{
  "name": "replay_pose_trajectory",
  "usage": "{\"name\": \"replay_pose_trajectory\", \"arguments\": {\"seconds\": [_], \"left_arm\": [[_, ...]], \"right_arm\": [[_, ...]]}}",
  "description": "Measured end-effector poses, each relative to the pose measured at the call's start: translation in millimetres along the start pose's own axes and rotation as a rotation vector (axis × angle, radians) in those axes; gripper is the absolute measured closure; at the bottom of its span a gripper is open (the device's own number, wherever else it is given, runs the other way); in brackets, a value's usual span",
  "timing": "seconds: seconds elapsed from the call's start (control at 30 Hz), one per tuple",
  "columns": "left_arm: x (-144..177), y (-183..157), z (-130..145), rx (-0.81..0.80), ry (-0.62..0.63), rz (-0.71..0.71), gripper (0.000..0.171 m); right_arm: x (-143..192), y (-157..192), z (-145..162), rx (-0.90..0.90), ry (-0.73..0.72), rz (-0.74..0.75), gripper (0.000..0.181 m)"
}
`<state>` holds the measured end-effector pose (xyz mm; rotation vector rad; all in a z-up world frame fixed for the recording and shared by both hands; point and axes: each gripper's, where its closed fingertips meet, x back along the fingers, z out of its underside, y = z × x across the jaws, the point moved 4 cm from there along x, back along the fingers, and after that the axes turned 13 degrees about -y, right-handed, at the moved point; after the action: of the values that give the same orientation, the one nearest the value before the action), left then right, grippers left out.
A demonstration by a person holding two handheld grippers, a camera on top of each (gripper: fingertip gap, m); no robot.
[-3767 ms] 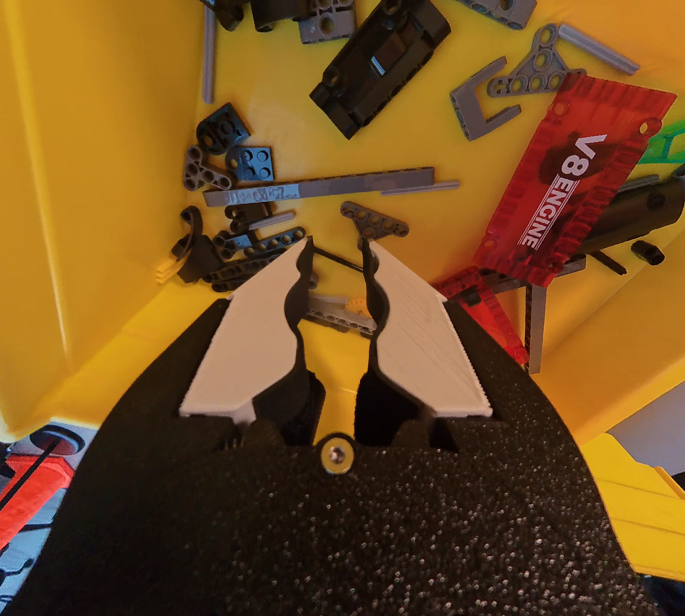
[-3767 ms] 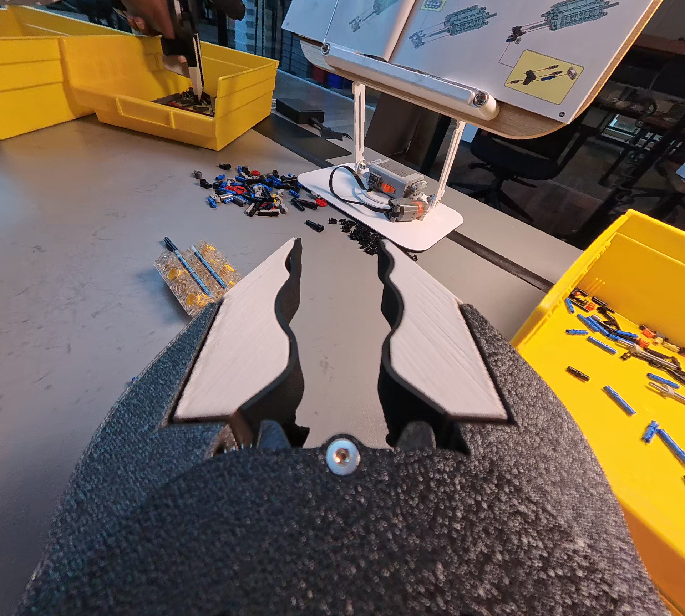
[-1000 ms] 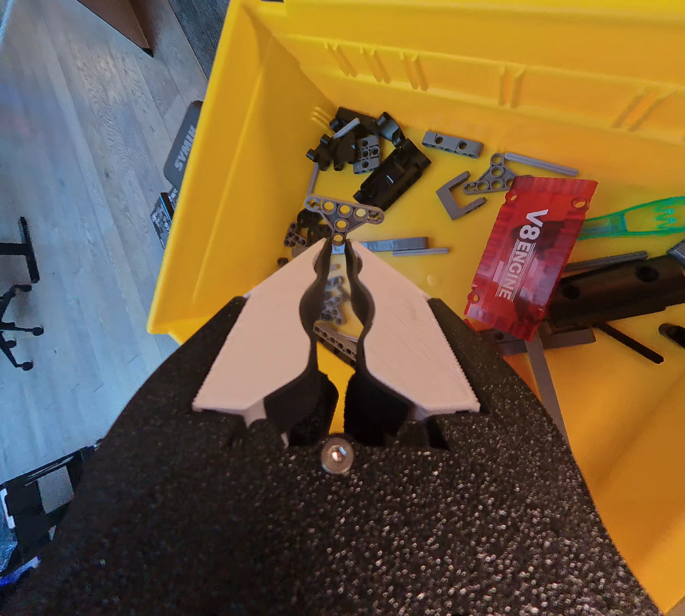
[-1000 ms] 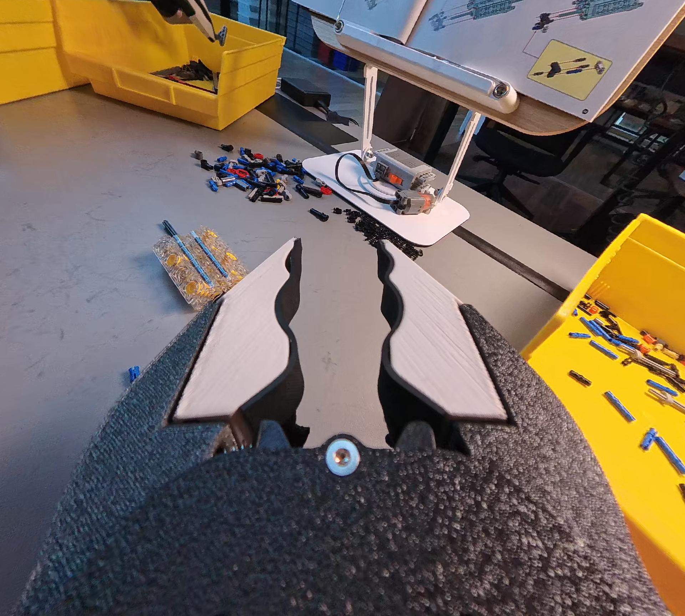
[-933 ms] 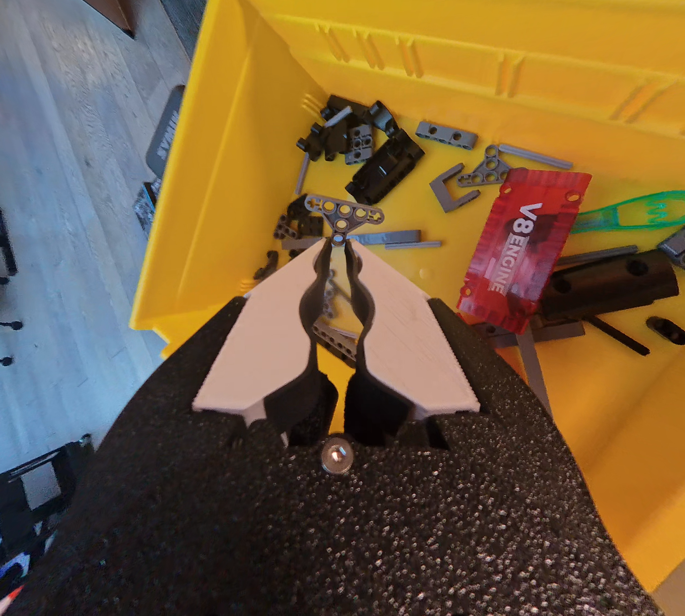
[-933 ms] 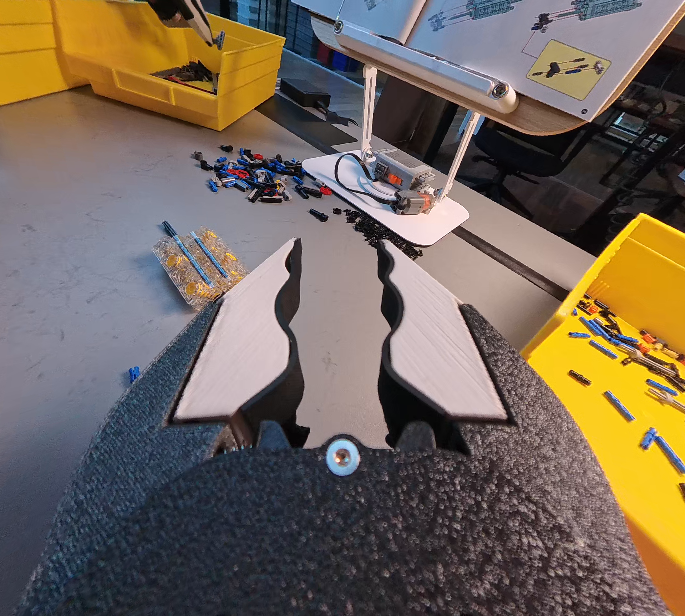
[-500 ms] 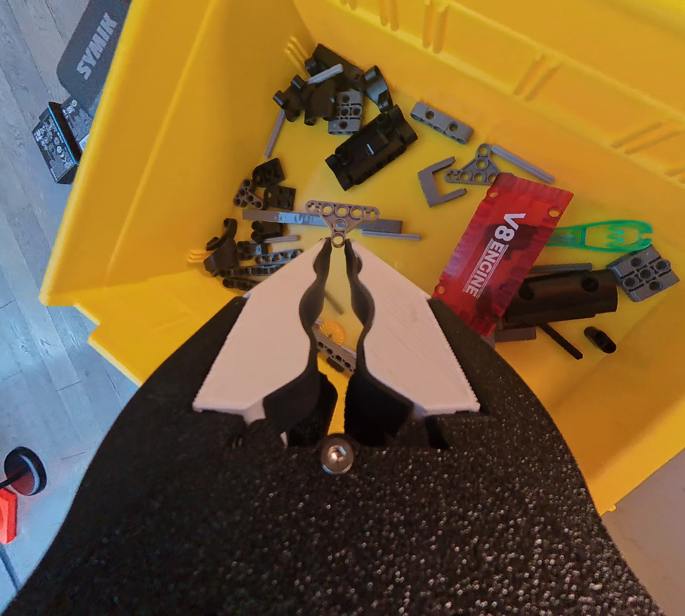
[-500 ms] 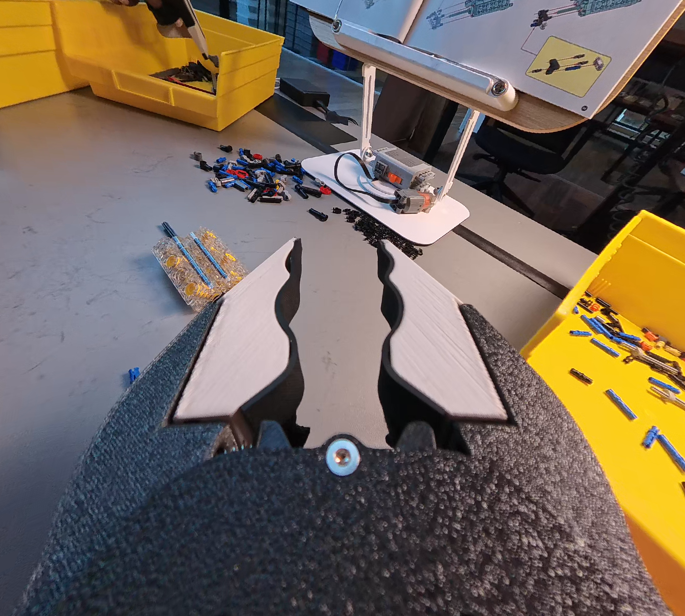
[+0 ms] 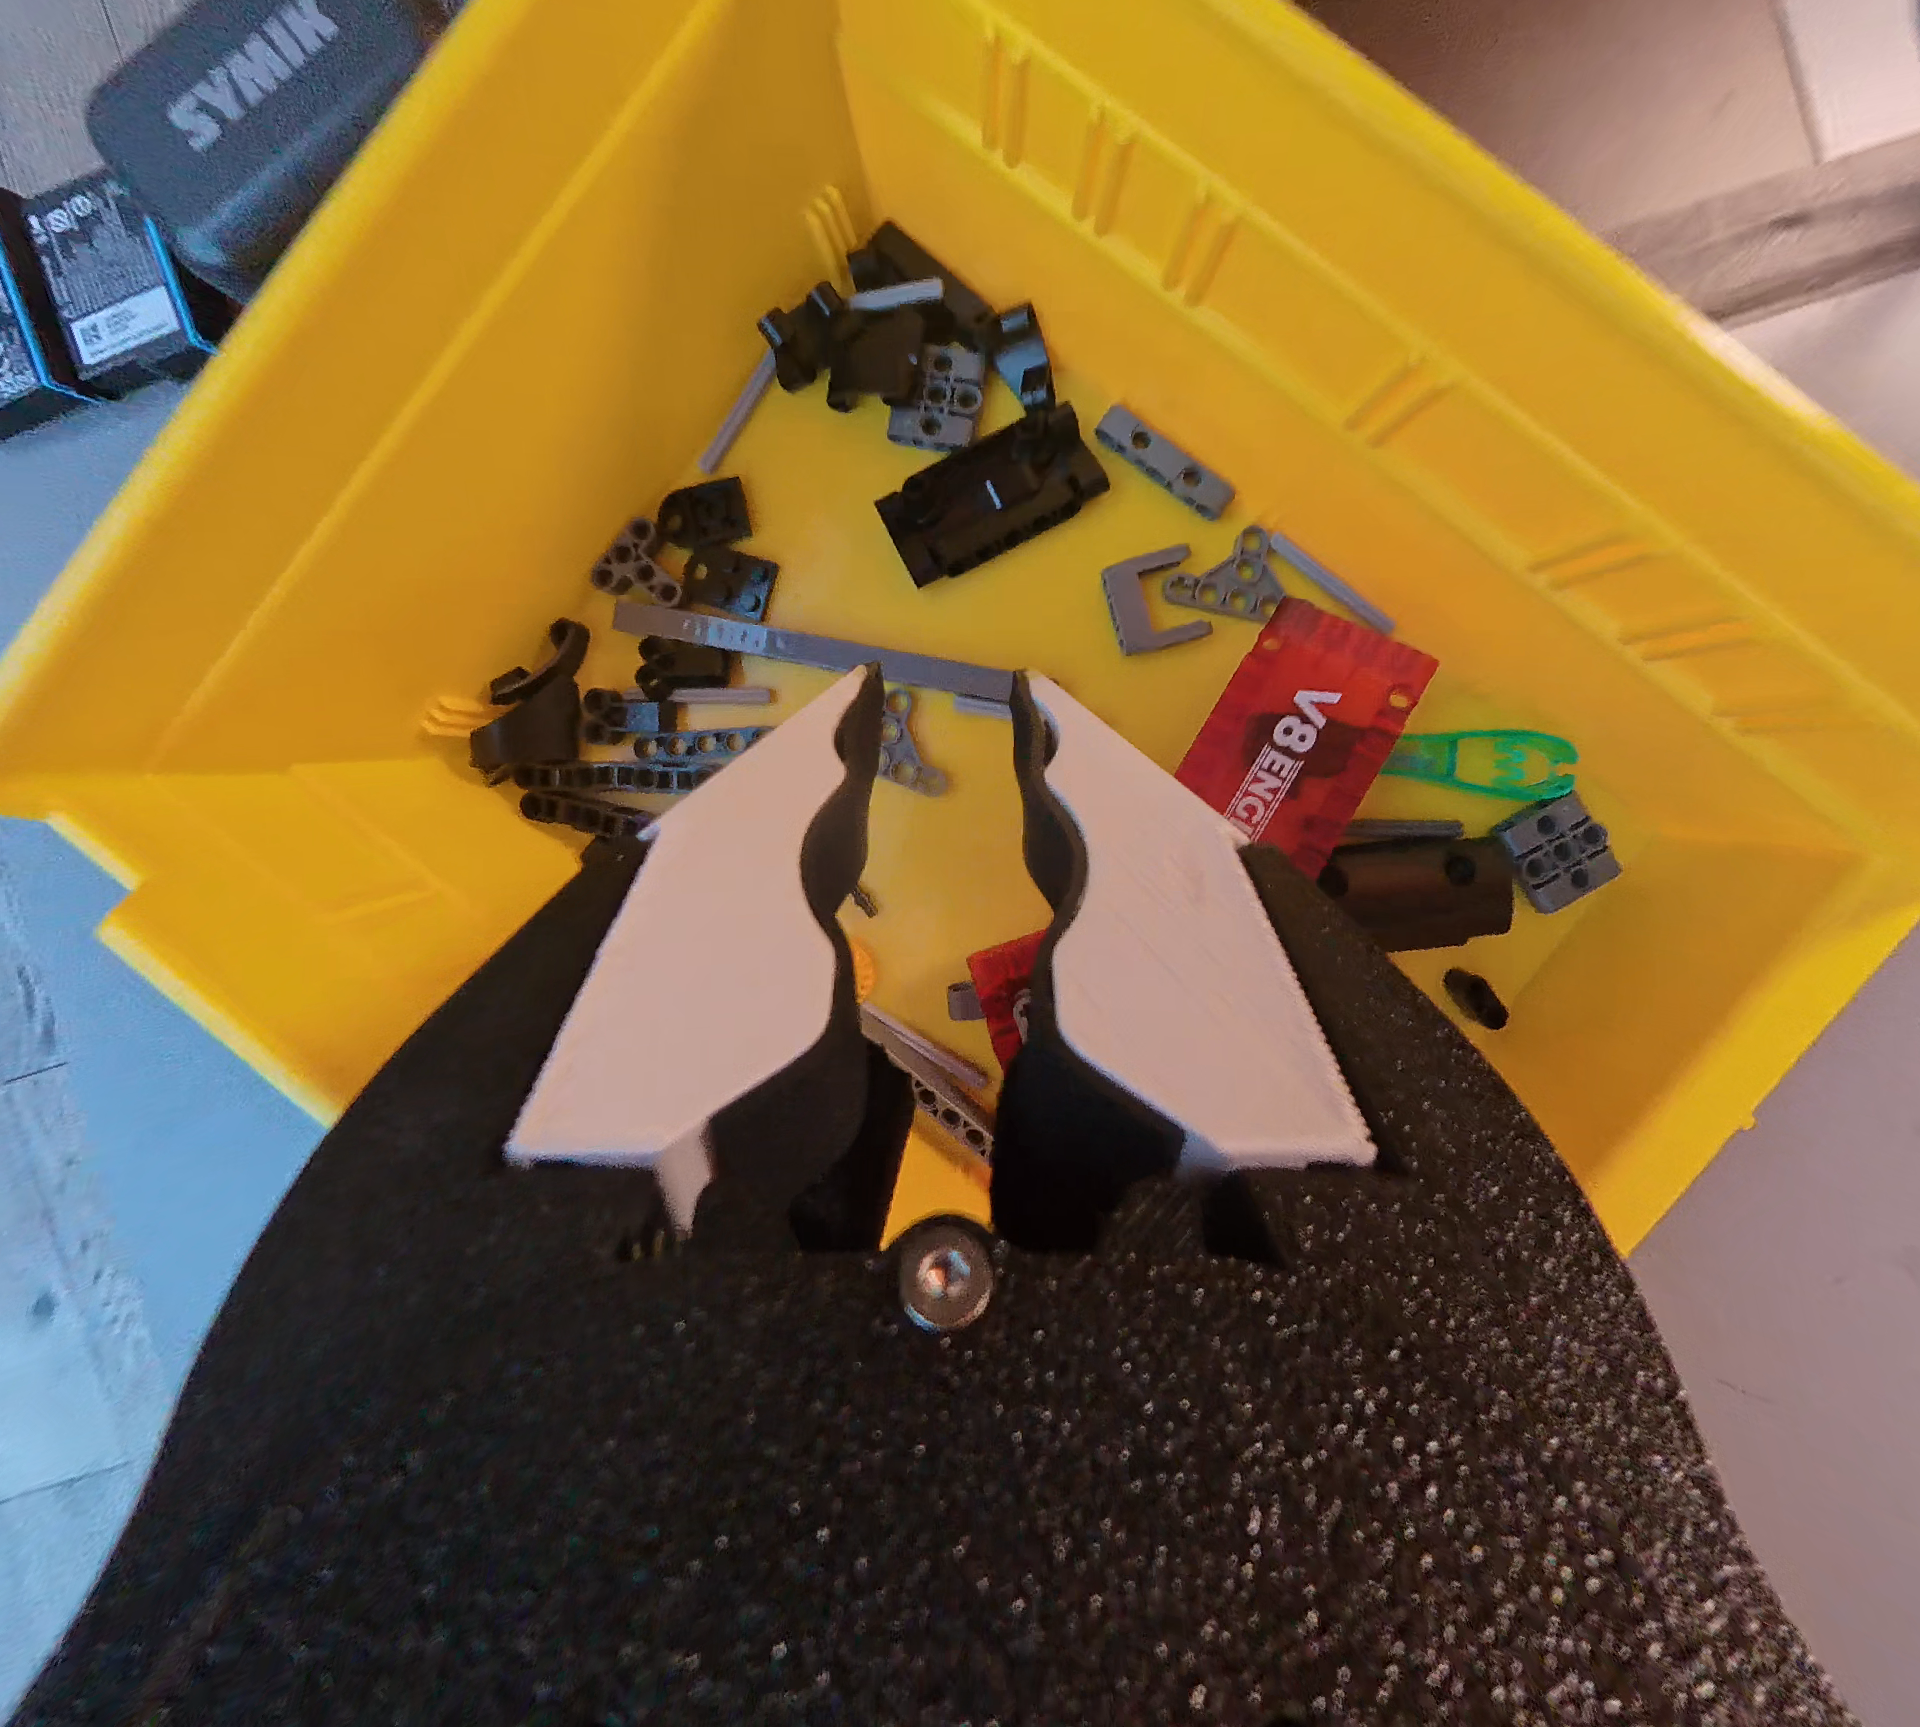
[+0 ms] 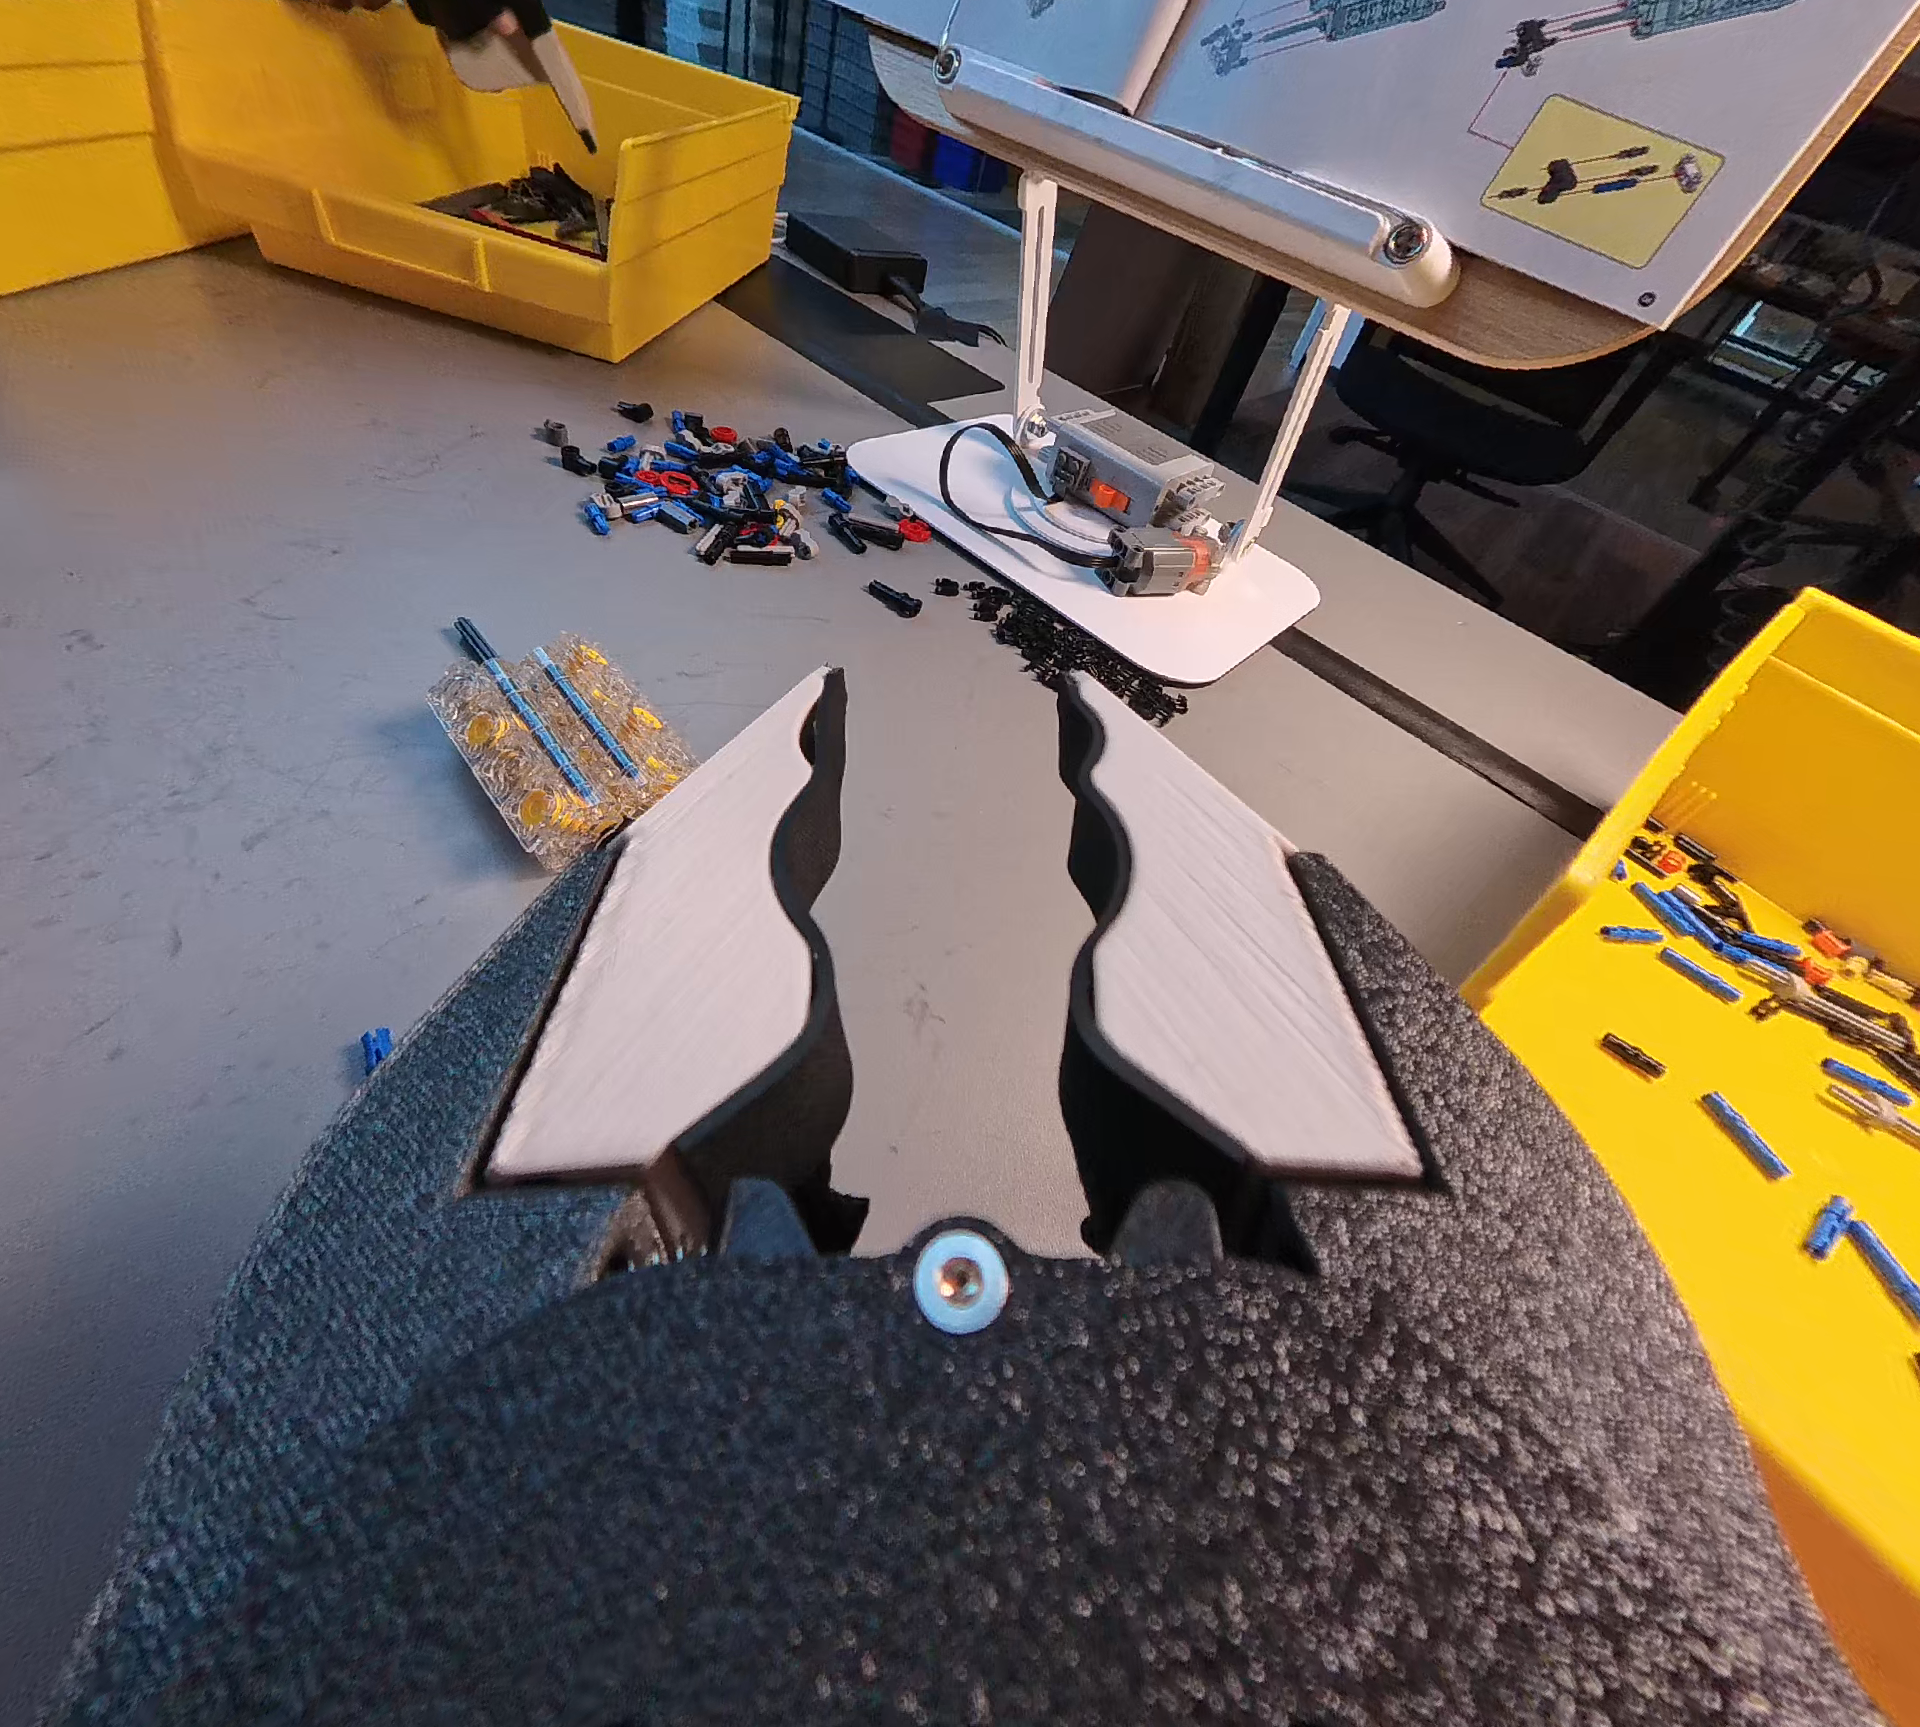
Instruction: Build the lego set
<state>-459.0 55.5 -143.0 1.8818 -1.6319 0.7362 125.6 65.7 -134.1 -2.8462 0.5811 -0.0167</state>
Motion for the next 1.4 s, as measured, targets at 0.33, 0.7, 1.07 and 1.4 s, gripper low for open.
{"name": "replay_pose_trajectory", "arguments": {"seconds": [0.33,0.7,1.07,1.4], "left_arm": [[57,12,-10,-0.113,-0.12,-0.045,0.14],[113,40,47,-0.075,-0.151,-0.109,0.136],[149,64,97,-0.045,-0.089,-0.091,0.171],[158,50,167,-0.142,0.267,0.082,0.136]], "right_arm": [[1,0,-1,0.006,-0.01,-0.001,0.141],[1,7,-2,0.042,-0.024,-0.03,0.136],[-4,13,3,0.099,0.013,-0.039,0.136],[-5,12,4,0.098,0.023,-0.029,0.136]]}}
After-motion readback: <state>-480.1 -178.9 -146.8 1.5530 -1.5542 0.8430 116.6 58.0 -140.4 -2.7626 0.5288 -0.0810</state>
